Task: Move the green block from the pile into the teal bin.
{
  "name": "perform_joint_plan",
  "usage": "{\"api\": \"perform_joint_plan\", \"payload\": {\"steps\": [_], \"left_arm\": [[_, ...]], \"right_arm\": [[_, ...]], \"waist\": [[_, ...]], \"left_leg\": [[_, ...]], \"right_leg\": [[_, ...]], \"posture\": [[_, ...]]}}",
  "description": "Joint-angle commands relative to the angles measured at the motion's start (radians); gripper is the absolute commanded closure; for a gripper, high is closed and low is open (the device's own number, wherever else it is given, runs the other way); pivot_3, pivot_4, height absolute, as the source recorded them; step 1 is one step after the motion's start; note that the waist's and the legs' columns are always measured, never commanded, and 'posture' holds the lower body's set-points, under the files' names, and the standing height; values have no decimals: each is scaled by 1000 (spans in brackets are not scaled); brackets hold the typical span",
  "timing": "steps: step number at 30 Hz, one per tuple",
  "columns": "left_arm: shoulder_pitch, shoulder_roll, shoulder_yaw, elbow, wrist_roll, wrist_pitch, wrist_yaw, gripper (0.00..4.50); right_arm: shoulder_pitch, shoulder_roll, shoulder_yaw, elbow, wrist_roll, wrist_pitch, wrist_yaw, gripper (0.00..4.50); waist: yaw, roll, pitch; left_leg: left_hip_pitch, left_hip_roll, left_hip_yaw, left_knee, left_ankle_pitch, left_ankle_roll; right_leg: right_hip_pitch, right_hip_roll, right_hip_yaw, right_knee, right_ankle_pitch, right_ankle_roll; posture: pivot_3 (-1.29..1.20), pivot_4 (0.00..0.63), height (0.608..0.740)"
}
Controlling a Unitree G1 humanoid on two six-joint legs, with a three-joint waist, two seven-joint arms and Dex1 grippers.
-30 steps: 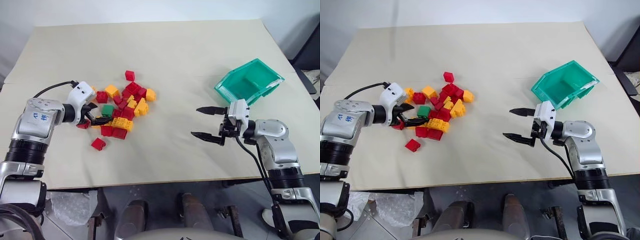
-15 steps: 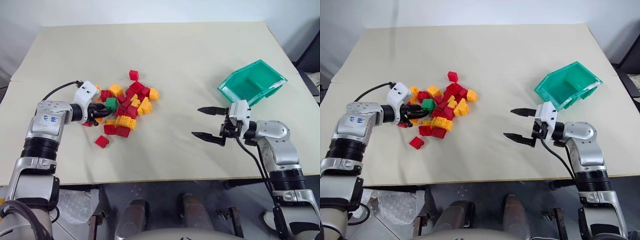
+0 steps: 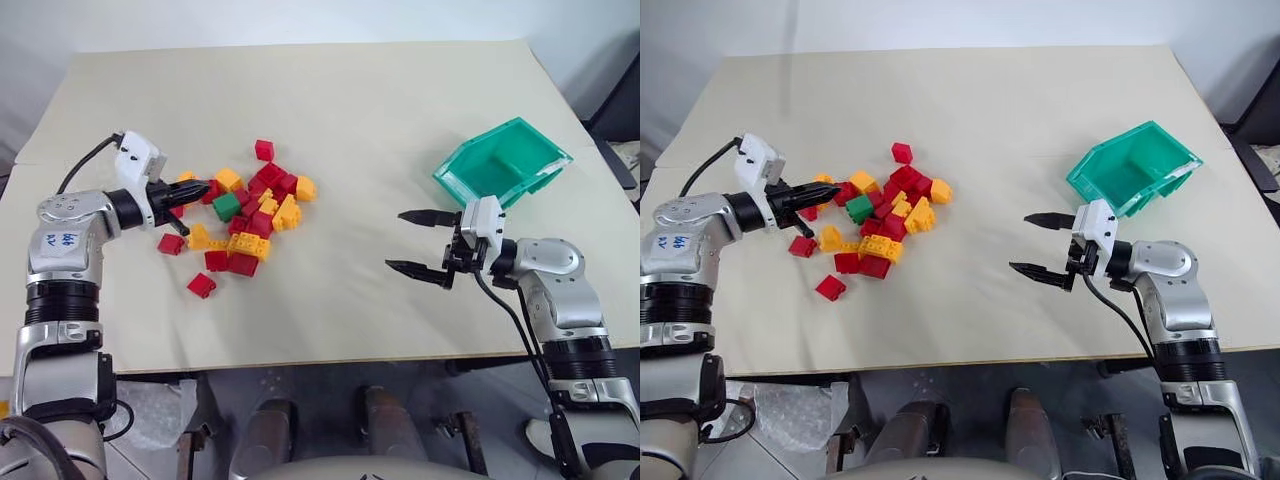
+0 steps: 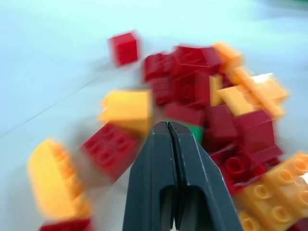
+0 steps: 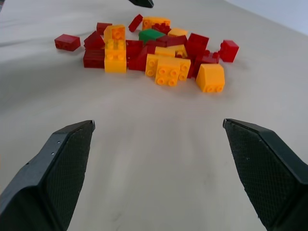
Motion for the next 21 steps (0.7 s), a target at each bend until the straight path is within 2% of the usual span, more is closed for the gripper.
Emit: {"api": "perform_joint_plan", "payload": {"steps": [1,9,12,21], "left_arm": [[-10,18,6,8,10,-12,-4,3573],[-27,-7,-32,59,41,-75,-18,1098],[-49,-6,-88,106,91,-87,-34,201],[-148,-48,-149,324,188,-192,2,201]], "right_arm": [[-5,-16,-32,-22,22,-3,3,0],[-3,-21,-36,-15,20,-6,8,0],[-7,-19,-35,-12,19,-6,8,0],[0,-19,-38,-17,17,-7,0,0]], "waist": [[0,0,0],[1,0,0],[1,0,0],[3,0,0]], "left_leg": [[0,0,0,0,0,0],[-1,0,0,0,0,1],[-1,0,0,0,0,1],[-1,-1,1,1,0,1]], "right_leg": [[0,0,0,0,0,0],[0,0,0,1,0,0],[0,0,0,1,0,1],[0,0,0,1,0,1]], "posture": [[0,150,740],[0,150,740],[0,150,740],[0,150,740]]}}
